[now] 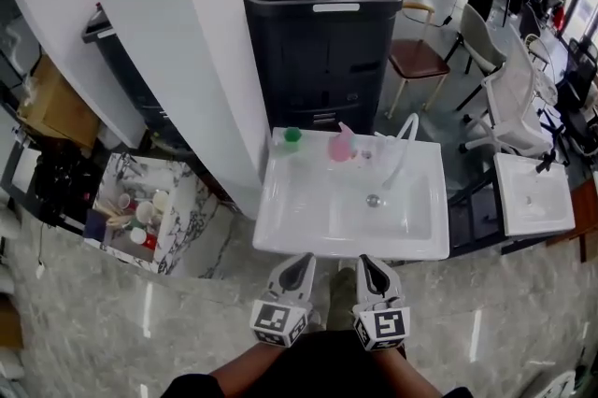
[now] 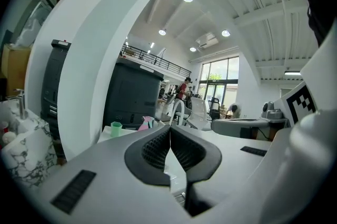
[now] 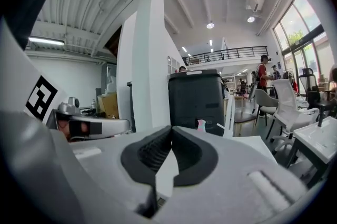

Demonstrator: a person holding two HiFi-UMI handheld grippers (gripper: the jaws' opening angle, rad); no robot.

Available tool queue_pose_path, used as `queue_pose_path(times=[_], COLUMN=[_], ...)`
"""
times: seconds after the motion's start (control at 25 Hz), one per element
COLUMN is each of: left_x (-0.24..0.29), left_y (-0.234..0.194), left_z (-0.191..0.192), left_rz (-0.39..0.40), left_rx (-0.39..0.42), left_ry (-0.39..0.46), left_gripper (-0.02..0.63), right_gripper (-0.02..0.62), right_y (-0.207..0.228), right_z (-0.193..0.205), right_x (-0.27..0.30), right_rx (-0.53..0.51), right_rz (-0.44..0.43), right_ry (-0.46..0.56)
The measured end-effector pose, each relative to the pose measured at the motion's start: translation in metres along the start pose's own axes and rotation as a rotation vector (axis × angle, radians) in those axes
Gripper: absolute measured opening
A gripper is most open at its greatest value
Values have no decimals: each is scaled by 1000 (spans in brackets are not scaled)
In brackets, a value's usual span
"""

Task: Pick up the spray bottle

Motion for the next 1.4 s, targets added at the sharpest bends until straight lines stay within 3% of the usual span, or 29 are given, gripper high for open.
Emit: queue_pose_path(times=[0.28, 0.52, 0.84, 1.4], left_x=[57, 128, 205, 293], left_y=[-29, -58, -83, -106], left_z=[-9, -24, -22, 6], left_rz=[-60, -69, -102, -90], left_rx=[37, 50, 39, 52], left_ry=[1, -9, -35, -90], left_gripper=[17, 17, 17, 18], right_gripper=[-2, -2, -2, -2], right_y=[34, 75, 118, 155], right_z=[-41, -67, -74, -76], right_x=[61, 125, 182, 247], right_rx=[14, 5, 16, 65], right_rz=[-26, -55, -73, -90], right_ry=[74, 74, 33, -50])
Point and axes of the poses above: the fingertips, and each gripper's own axes: x forward along the fingers, y to its right, z out of its underside, the point moved 7 cm from there along -x, backward along the fingers, and after that the axes turned 9 degrees about x, right-handed, at the moved point
